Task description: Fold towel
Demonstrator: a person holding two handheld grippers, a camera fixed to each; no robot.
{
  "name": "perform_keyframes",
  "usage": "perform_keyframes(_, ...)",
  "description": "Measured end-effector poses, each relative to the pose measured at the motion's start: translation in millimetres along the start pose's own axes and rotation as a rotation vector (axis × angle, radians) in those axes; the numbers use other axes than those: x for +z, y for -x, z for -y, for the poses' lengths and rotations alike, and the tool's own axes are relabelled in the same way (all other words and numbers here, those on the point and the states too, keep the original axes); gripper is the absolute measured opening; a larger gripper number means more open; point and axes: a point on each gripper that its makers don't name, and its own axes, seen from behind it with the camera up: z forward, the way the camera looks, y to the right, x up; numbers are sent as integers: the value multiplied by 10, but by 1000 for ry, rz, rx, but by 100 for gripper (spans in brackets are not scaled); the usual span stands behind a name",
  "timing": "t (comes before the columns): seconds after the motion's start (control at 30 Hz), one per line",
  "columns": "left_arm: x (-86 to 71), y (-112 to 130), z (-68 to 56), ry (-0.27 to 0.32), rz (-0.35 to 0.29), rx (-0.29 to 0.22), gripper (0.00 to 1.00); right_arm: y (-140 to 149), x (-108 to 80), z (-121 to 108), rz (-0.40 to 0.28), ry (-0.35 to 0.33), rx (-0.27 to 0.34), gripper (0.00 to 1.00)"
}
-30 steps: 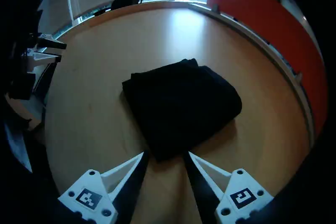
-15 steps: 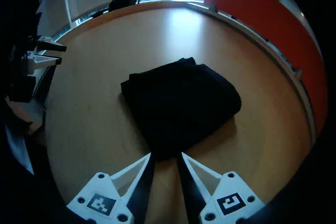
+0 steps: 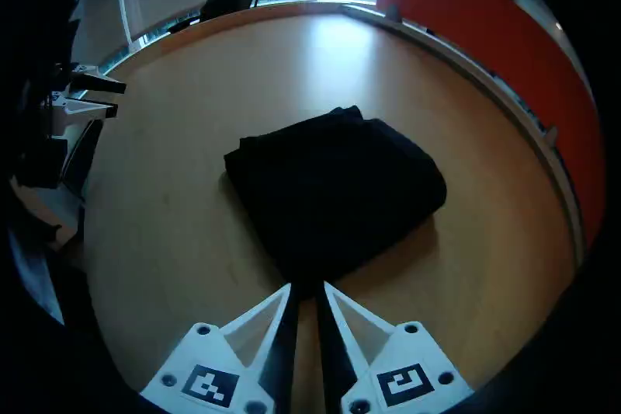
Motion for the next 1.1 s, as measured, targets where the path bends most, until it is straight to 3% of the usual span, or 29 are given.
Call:
perform_keyframes(0.1,2,1,-4,1,0,1,99,-4,-7,-10,-1,2,5,8)
perform_keyframes(0.5,-1,1,-23,9,-4,-4,99,-195,-198,-122,-51,34,-8,6)
perform_keyframes(1.1,-34,-218,-118,33,-54,14,99,-1272,-910,-561,-215,136,-102,6)
